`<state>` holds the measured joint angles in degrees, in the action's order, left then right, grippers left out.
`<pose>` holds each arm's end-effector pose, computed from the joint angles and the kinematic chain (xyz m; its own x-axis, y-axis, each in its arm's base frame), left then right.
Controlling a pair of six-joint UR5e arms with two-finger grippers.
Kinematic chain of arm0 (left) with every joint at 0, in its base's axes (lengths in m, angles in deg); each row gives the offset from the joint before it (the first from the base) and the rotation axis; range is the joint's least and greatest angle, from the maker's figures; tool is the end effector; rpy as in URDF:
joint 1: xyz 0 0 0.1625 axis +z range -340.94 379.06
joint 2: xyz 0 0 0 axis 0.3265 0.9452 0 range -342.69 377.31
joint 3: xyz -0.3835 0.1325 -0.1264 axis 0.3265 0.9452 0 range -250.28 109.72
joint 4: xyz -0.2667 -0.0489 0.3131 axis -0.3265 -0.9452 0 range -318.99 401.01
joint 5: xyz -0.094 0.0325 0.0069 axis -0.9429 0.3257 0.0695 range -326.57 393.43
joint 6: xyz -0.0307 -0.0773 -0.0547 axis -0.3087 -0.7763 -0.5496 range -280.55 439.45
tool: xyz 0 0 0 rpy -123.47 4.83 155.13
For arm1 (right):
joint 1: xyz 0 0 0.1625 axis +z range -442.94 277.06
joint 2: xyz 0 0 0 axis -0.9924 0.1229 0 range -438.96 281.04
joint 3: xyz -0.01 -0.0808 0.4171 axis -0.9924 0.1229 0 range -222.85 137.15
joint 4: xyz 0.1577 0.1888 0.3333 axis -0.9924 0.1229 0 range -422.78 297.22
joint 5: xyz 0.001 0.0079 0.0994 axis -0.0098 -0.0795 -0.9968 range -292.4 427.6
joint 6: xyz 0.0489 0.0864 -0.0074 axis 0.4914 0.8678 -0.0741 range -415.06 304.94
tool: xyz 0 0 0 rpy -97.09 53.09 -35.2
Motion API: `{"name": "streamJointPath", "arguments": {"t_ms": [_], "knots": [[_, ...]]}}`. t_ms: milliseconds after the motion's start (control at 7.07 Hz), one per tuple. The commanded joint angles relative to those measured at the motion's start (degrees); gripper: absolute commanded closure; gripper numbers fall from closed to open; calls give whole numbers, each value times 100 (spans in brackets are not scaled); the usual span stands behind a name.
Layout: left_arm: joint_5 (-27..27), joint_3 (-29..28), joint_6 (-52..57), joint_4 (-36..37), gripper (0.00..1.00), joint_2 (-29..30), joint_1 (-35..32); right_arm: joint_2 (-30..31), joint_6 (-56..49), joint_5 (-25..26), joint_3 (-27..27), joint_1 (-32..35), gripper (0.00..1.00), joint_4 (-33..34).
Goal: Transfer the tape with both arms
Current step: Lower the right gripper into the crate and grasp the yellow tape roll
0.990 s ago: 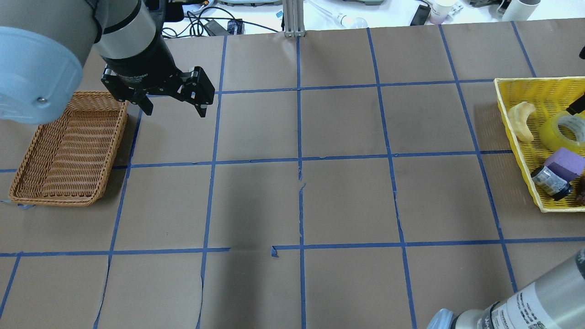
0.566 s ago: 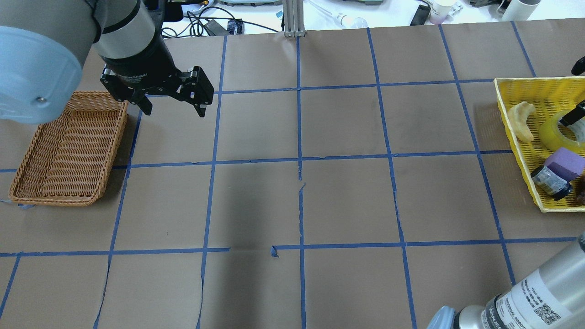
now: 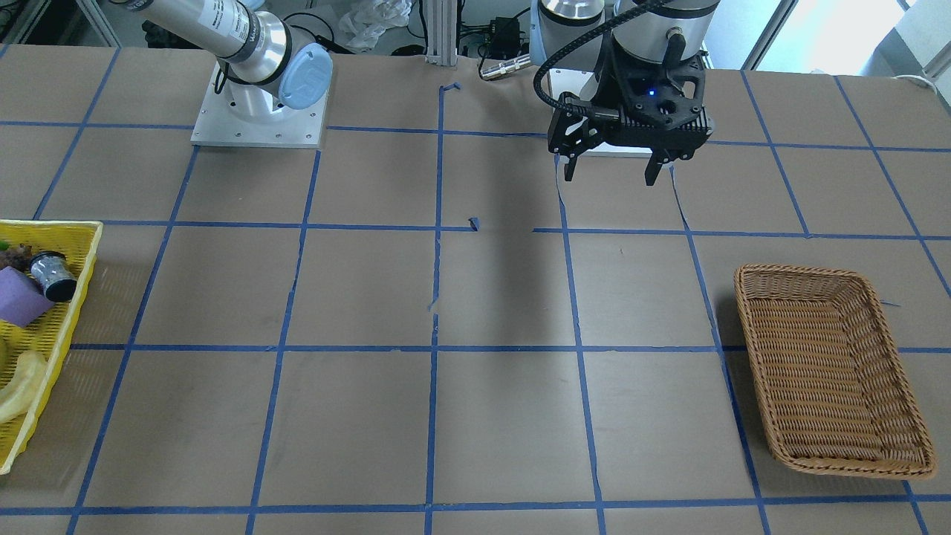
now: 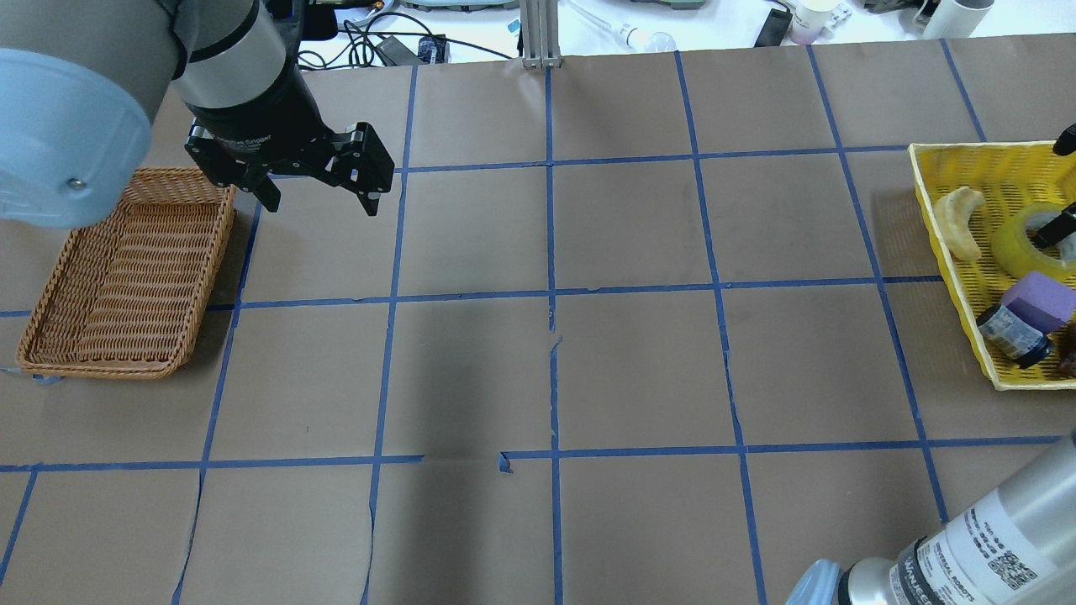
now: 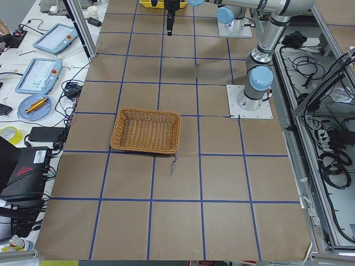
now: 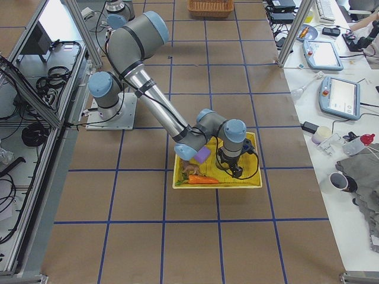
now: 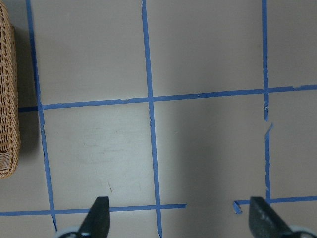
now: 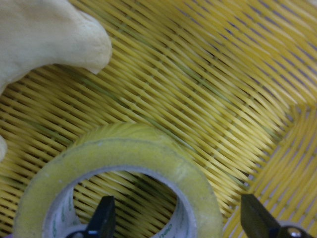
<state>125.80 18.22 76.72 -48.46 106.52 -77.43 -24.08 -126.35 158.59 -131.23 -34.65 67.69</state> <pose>-0.1837 -0.4727 0.5086 -0.9972 0.0636 -0.0389 0.0655 0.9965 -0.0511 -0.3559 -0.5972 0.2069 -0.8645 -0.4880 0.1205 -0.4938 0.8693 -0.0227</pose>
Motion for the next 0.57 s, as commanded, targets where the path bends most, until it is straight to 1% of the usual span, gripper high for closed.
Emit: {"name": "streamJointPath", "arguments": {"t_ms": [0,283,424], "knots": [[0,0,0,0,0,0,7,14,123,-2,5,-13,100,-13],[9,0,0,0,0,0,7,101,45,-29,58,-13,100,-144],[0,0,0,0,0,0,7,458,115,-55,58,-4,100,-345]]}}
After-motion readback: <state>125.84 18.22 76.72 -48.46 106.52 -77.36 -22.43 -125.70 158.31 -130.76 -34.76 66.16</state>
